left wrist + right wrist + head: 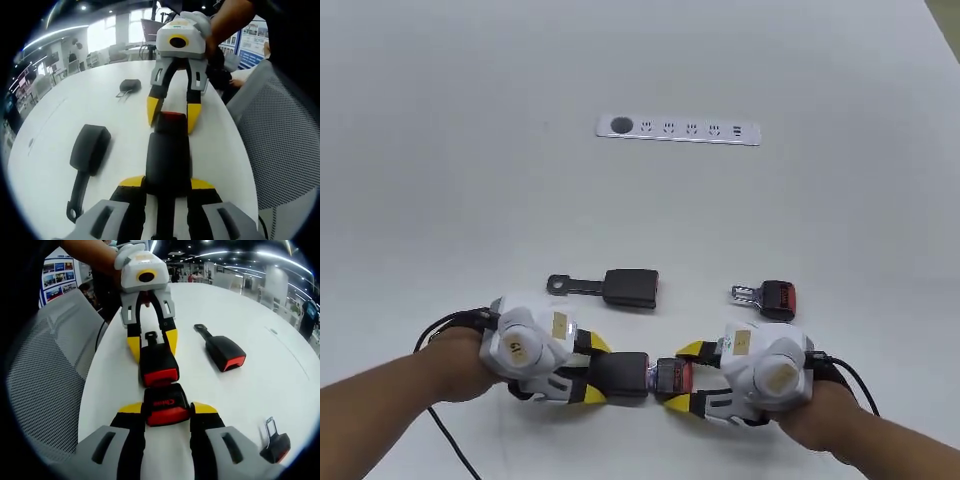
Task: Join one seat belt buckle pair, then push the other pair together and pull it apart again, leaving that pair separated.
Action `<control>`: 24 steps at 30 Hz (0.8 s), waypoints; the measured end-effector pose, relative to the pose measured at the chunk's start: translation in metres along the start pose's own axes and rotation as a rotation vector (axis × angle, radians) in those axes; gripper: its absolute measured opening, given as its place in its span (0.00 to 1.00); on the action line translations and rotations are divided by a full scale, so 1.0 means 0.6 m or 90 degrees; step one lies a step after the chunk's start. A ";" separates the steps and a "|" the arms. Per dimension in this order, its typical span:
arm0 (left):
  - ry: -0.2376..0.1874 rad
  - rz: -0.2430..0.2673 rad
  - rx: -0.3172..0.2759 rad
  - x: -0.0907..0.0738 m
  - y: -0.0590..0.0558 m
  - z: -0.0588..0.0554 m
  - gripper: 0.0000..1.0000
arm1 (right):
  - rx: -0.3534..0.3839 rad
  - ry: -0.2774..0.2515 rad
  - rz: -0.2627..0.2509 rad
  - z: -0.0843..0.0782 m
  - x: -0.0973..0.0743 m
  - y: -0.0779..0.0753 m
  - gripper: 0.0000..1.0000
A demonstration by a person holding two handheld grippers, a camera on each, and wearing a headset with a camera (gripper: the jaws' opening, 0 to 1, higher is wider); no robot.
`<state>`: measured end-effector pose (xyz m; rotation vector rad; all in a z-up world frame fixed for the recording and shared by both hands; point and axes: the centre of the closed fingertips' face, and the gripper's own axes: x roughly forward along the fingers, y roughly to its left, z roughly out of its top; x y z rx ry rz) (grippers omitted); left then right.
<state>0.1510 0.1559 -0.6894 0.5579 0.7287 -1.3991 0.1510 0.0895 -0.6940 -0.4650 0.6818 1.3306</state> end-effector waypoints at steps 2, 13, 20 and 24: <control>-0.001 -0.001 0.000 0.000 0.000 0.000 0.32 | 0.000 -0.002 0.000 0.001 -0.001 0.001 0.32; 0.005 0.004 0.000 0.001 0.000 0.001 0.32 | -0.004 -0.006 -0.003 0.012 -0.008 0.006 0.33; 0.020 0.014 0.011 0.003 -0.002 0.001 0.33 | 0.004 -0.008 -0.013 0.014 -0.010 0.006 0.34; 0.027 0.019 0.003 0.006 0.001 -0.002 0.34 | 0.001 -0.007 -0.011 0.015 -0.012 0.006 0.34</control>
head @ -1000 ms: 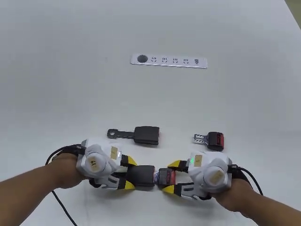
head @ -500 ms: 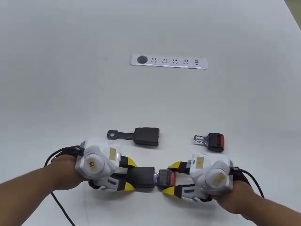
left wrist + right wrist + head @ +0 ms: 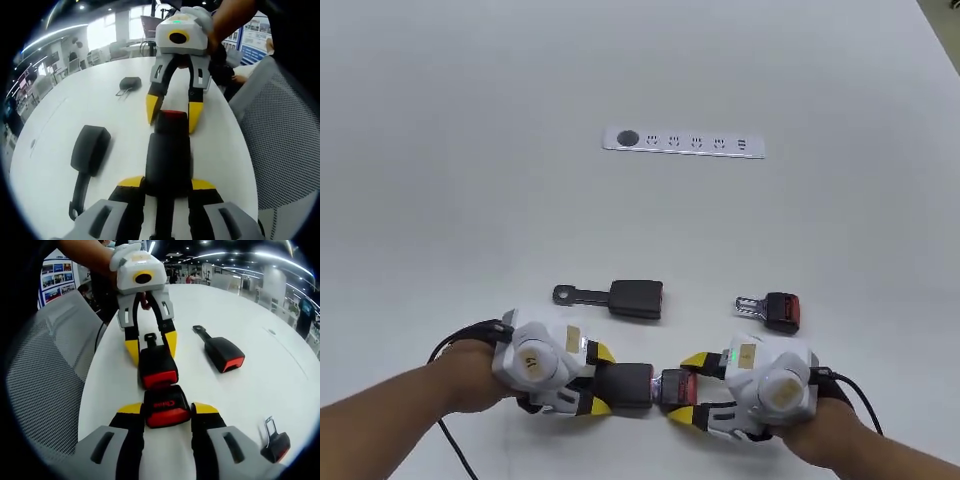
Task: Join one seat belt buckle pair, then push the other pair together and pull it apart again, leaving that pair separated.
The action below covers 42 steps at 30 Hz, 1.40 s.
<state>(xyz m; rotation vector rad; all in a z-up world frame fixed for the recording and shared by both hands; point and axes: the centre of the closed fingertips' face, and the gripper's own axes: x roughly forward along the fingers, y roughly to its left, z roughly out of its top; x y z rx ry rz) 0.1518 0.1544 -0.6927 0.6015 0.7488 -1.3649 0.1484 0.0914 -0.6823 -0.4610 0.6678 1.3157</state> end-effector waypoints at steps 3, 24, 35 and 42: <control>0.003 -0.011 -0.037 0.001 -0.004 0.002 0.38 | -0.025 0.014 -0.008 -0.005 -0.001 0.000 0.35; -0.082 0.052 -0.107 -0.052 0.006 0.051 0.77 | 0.086 -0.070 -0.089 0.013 -0.064 -0.038 0.71; -0.108 0.113 -0.124 -0.097 0.055 0.073 0.80 | 0.093 -0.084 -0.115 0.005 -0.108 -0.070 0.73; -0.109 0.127 -0.117 -0.113 0.086 0.081 0.79 | 0.094 -0.085 -0.139 -0.007 -0.139 -0.105 0.72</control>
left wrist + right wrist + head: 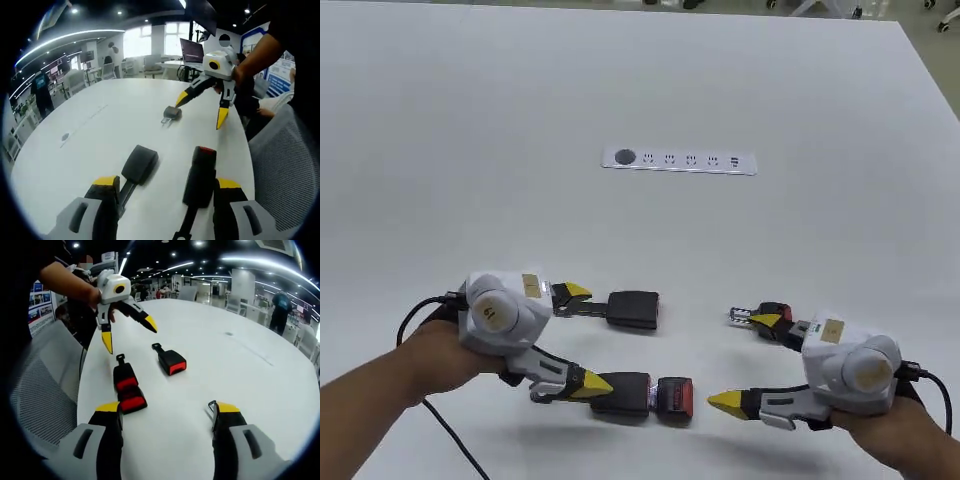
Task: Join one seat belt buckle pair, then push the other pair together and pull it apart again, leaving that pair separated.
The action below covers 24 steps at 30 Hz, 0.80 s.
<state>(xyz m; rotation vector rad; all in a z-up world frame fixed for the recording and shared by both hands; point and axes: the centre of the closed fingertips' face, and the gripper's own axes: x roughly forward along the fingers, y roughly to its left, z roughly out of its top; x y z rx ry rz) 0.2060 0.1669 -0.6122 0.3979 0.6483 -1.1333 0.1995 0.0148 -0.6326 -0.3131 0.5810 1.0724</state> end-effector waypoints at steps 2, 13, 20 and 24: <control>0.003 0.002 0.008 -0.001 0.009 0.004 0.79 | -0.002 0.001 -0.003 -0.003 -0.003 -0.017 0.72; 0.009 0.004 0.032 0.004 0.056 0.027 0.77 | -0.013 0.019 0.001 -0.011 -0.024 -0.078 0.68; 0.026 -0.015 0.050 0.020 0.075 0.024 0.76 | -0.020 0.043 0.022 -0.024 -0.027 -0.102 0.65; 0.034 -0.029 0.055 0.038 0.078 0.023 0.75 | -0.028 0.063 0.039 -0.039 -0.024 -0.118 0.64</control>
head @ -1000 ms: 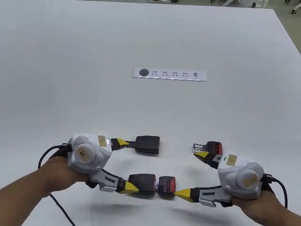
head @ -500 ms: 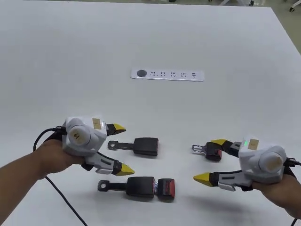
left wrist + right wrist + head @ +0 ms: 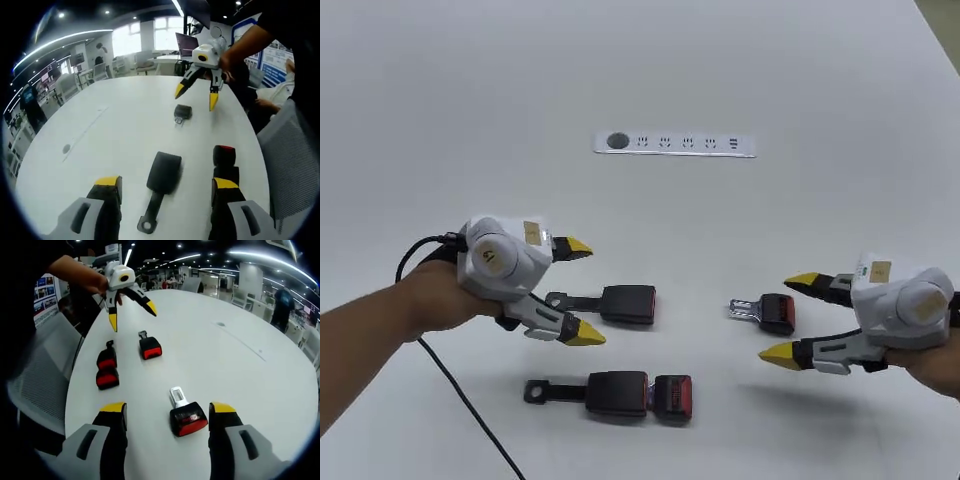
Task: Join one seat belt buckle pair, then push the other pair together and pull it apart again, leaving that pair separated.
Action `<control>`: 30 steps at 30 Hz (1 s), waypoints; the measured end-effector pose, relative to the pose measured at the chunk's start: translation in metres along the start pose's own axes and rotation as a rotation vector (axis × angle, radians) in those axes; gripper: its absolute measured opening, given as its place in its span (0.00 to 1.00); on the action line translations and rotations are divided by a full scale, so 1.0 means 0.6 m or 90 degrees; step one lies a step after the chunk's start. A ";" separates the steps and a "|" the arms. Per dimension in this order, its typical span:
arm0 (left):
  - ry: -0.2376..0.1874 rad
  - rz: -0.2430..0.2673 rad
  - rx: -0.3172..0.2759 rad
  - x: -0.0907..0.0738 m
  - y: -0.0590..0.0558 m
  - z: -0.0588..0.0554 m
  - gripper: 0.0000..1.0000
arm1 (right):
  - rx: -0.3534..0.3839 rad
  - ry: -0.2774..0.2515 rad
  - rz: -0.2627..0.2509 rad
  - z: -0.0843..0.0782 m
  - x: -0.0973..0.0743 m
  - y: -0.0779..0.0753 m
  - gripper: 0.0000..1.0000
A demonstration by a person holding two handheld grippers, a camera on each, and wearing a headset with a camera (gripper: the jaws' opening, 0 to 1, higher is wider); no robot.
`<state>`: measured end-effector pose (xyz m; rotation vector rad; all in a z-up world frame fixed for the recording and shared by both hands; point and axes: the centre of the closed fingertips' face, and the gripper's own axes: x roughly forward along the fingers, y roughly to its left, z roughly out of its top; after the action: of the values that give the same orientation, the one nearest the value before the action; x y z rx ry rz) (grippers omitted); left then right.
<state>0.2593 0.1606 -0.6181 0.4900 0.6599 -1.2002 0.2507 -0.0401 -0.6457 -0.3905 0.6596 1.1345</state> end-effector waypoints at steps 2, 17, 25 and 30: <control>0.004 -0.010 0.003 0.012 -0.001 -0.005 0.72 | 0.003 0.004 0.010 -0.006 0.002 -0.007 0.62; 0.033 -0.050 0.008 0.072 -0.004 -0.022 0.69 | 0.002 0.046 0.040 -0.041 0.011 -0.026 0.60; 0.039 -0.069 0.014 0.087 0.001 -0.029 0.66 | 0.003 0.064 0.052 -0.063 0.026 -0.037 0.58; 0.041 -0.076 0.012 0.093 0.002 -0.035 0.57 | -0.008 0.081 0.068 -0.070 0.029 -0.033 0.58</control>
<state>0.2682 0.1371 -0.6721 0.5132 0.7416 -1.3077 0.2617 -0.0604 -0.6894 -0.4444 0.7923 1.2220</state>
